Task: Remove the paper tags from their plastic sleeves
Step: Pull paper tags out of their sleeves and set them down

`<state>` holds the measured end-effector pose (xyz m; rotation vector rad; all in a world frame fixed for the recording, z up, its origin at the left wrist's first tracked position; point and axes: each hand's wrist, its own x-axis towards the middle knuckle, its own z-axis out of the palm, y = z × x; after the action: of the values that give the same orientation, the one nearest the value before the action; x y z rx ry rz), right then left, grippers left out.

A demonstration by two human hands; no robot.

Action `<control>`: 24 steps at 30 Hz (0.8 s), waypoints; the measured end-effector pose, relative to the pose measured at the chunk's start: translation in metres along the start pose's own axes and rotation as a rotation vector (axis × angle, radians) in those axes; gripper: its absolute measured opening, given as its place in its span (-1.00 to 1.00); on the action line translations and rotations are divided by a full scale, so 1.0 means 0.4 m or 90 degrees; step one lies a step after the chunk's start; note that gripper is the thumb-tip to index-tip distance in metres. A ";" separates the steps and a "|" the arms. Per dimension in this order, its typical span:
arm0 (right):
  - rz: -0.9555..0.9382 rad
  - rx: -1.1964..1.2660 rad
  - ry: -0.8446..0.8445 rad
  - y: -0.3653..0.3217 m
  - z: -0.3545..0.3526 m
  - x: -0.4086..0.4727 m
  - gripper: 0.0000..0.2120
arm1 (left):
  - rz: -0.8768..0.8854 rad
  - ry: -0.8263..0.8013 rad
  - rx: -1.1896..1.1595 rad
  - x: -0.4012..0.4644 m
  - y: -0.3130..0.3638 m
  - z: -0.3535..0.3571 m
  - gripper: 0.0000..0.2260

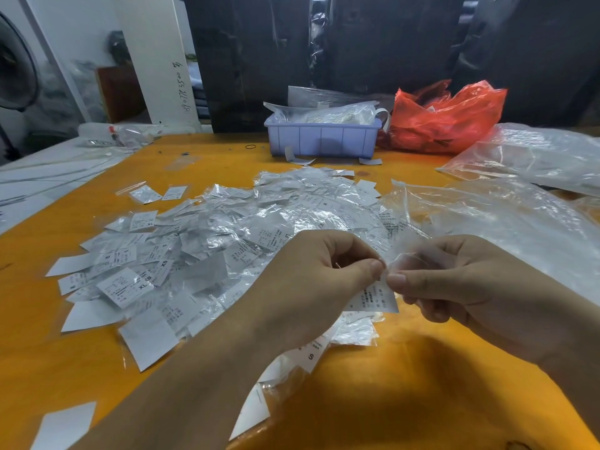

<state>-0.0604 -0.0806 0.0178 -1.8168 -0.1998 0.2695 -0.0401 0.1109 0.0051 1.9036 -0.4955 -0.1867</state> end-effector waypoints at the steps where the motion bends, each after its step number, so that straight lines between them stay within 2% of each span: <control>1: 0.000 -0.007 0.001 0.000 0.000 0.000 -0.62 | -0.003 0.000 -0.004 0.000 0.000 0.000 -0.90; 7: -0.002 -0.005 -0.004 0.001 0.002 -0.001 -0.79 | -0.019 0.003 -0.042 0.002 0.003 -0.002 -0.90; 20: -0.006 -0.006 -0.030 0.003 0.003 0.001 -0.82 | -0.034 0.038 -0.068 0.000 0.007 -0.001 -0.93; 24: -0.006 -0.011 -0.036 0.004 0.004 0.001 -0.74 | -0.038 0.051 -0.070 0.000 0.005 -0.003 -0.93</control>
<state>-0.0606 -0.0793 0.0157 -1.8266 -0.2512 0.3130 -0.0403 0.1114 0.0072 1.8115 -0.3667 -0.1721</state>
